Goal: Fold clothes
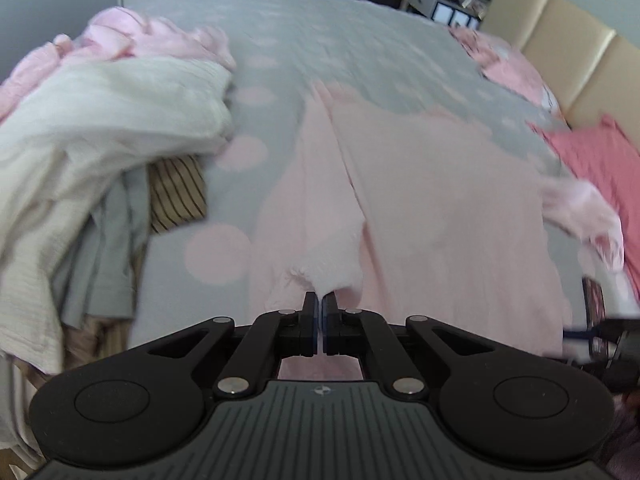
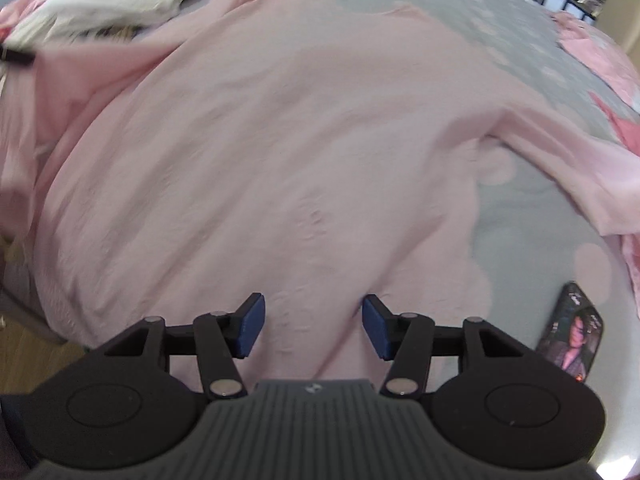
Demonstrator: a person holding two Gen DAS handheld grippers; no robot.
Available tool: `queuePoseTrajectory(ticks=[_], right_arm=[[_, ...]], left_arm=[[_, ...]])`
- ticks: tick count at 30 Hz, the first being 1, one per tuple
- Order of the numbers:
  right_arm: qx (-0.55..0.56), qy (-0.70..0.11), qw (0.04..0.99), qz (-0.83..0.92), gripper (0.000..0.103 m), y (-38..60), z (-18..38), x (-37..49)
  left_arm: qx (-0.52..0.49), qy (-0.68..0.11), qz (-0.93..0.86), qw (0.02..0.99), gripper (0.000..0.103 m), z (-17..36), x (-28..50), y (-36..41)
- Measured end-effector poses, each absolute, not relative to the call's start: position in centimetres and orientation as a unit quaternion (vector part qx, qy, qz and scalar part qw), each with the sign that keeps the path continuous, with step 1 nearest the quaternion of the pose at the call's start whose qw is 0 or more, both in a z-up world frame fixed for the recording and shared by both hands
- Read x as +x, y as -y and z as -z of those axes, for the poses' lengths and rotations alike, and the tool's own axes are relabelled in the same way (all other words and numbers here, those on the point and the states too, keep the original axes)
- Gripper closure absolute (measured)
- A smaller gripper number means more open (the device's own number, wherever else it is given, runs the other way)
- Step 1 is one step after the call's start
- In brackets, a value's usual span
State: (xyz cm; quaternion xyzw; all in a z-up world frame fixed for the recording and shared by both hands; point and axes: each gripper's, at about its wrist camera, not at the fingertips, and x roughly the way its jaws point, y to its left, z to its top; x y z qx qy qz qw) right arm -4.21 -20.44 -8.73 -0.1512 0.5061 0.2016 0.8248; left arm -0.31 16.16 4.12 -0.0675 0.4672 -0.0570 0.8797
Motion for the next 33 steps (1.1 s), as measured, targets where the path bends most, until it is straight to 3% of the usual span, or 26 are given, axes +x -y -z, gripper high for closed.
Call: queuePoseTrajectory(ticks=[9,19,24,29,32,33], right_arm=[[-0.160,-0.521,0.814,-0.200,0.042,20.4,9.7,-3.7],[-0.153,-0.532,0.810,-0.191,0.039,20.4,10.0,-3.0],[-0.159,-0.535,0.807,-0.193,0.037,20.2,10.1,-2.9],[-0.177,-0.533,0.803,-0.201,0.031,20.1,10.5,-3.0],[-0.188,-0.529,0.802,-0.204,0.031,19.9,10.5,-3.3],[-0.186,-0.528,0.803,-0.205,0.031,20.0,10.3,-3.4]], left_arm=[[-0.059,-0.432,-0.030,0.899,0.103,-8.6,3.7,-24.3],[-0.066,-0.394,-0.168,0.901,0.103,-8.4,8.2,-34.1],[-0.069,-0.375,-0.201,0.902,0.103,-7.9,9.8,-35.9],[-0.009,-0.375,-0.187,0.908,0.102,-7.0,10.1,-33.9],[0.019,-0.368,-0.171,0.914,0.088,-7.2,9.4,-32.1],[0.027,-0.361,-0.163,0.918,0.079,-7.4,8.9,-31.3]])
